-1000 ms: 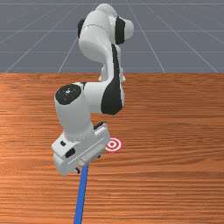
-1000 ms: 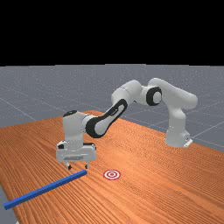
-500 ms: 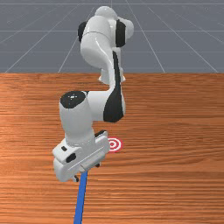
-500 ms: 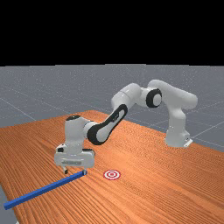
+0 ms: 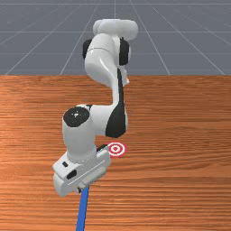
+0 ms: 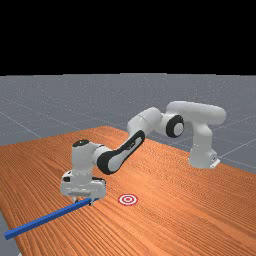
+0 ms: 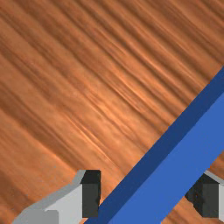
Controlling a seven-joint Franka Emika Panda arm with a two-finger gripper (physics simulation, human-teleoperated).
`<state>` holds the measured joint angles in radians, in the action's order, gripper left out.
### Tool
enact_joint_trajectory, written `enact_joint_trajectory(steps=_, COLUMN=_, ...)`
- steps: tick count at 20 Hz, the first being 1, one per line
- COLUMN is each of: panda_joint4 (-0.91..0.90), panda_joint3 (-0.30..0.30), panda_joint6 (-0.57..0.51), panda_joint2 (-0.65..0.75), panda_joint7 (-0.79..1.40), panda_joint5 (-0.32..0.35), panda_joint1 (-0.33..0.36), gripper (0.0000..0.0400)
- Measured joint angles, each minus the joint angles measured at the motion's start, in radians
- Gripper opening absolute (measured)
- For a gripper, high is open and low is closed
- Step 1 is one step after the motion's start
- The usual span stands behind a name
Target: Pull the pivot to the target area
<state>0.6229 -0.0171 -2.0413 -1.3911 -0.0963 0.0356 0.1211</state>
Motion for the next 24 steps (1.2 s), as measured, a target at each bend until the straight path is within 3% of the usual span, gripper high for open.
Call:
enact_joint_trajectory(steps=2, panda_joint4=0.0, panda_joint3=-0.001, panda_joint6=-0.003, panda_joint2=0.0, panda_joint7=0.0, panda_joint5=-0.001, panda_joint1=0.001, gripper=0.0138)
enact_joint_trajectory(steps=3, panda_joint4=-0.004, panda_joint3=0.007, panda_joint6=0.001, panda_joint2=-0.002, panda_joint7=-0.005, panda_joint5=0.007, panda_joint1=0.005, gripper=0.0099)
enact_joint_trajectory(steps=6, panda_joint4=-0.035, panda_joint3=0.049, panda_joint6=0.041, panda_joint2=-0.011, panda_joint7=-0.035, panda_joint5=0.043, panda_joint1=0.025, gripper=0.0096)
enact_joint_trajectory(steps=8, panda_joint4=0.082, panda_joint3=0.025, panda_joint6=0.022, panda_joint2=0.059, panda_joint7=-0.018, panda_joint5=0.024, panda_joint1=0.015, gripper=0.0097)
enact_joint_trajectory(steps=9, panda_joint4=0.24, panda_joint3=0.025, panda_joint6=-0.039, panda_joint2=0.143, panda_joint7=-0.023, panda_joint5=0.026, panda_joint1=0.016, gripper=0.0095)
enact_joint_trajectory(steps=10, panda_joint4=0.475, panda_joint3=0.022, panda_joint6=-0.197, panda_joint2=0.26, panda_joint7=0.004, panda_joint5=0.045, panda_joint1=0.017, gripper=0.0095)
enact_joint_trajectory(steps=11, panda_joint4=0.603, panda_joint3=0.073, panda_joint6=-0.239, panda_joint2=0.327, panda_joint7=-0.091, panda_joint5=0.076, panda_joint1=0.061, gripper=0.0095)
enact_joint_trajectory(steps=12, panda_joint4=0.749, panda_joint3=0.025, panda_joint6=-0.328, panda_joint2=0.403, panda_joint7=-0.008, panda_joint5=0.06, panda_joint1=0.027, gripper=0.0095)
enact_joint_trajectory(steps=13, panda_joint4=0.814, panda_joint3=0.096, panda_joint6=-0.329, panda_joint2=0.435, panda_joint7=-0.128, panda_joint5=0.103, panda_joint1=0.092, gripper=0.0106)
enact_joint_trajectory(steps=16, panda_joint4=0.951, panda_joint3=0.083, panda_joint6=-0.403, panda_joint2=0.505, panda_joint7=-0.125, panda_joint5=0.095, panda_joint1=0.09, gripper=0.0104)
enact_joint_trajectory(steps=21, panda_joint4=1.137, panda_joint3=-0.138, panda_joint6=-0.531, panda_joint2=0.587, panda_joint7=0.1, panda_joint5=-0.075, panda_joint1=-0.113, gripper=0.0099)
enact_joint_trajectory(steps=24, panda_joint4=1.309, panda_joint3=-0.122, panda_joint6=-0.621, panda_joint2=0.672, panda_joint7=0.065, panda_joint5=-0.059, panda_joint1=-0.097, gripper=0.0094)
